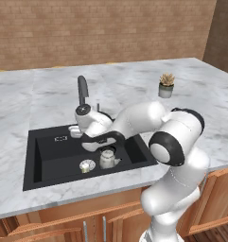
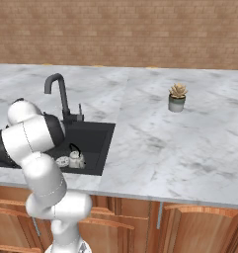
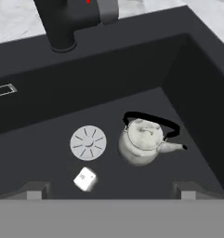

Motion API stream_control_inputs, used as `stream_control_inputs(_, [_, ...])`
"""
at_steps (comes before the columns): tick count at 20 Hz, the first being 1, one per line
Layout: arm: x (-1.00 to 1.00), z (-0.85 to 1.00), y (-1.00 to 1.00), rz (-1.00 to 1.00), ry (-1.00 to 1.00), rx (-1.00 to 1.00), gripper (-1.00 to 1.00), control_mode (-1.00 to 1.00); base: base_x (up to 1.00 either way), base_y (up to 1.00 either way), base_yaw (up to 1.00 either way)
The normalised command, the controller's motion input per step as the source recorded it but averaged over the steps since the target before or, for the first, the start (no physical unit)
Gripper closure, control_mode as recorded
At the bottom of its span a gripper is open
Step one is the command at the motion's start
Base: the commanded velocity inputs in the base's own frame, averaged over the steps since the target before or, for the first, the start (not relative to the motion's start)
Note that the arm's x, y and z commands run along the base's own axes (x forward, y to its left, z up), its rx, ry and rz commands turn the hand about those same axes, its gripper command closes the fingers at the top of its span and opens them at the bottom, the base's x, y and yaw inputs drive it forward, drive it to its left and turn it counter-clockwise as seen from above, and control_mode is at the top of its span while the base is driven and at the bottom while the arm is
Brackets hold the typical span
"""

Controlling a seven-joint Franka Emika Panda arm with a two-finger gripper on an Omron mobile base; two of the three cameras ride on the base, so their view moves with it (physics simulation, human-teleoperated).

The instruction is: Open the cabinet, pick the kettle from the cabinet, and place it in the sink.

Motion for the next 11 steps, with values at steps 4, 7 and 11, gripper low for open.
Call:
stream_control_inputs(4, [-0.35,0.34,0.02,0.15,-0.01,0.04,-1.00,-1.00,0.00,0.00,0.00])
stream_control_inputs(7, [-0.37,0.33,0.02,0.16,-0.03,0.02,-1.00,-1.00,0.00,0.00,0.00])
stream_control_inputs(11, [-0.39,0.33,0.03,0.15,-0.05,0.00,-1.00,-1.00,0.00,0.00,0.00])
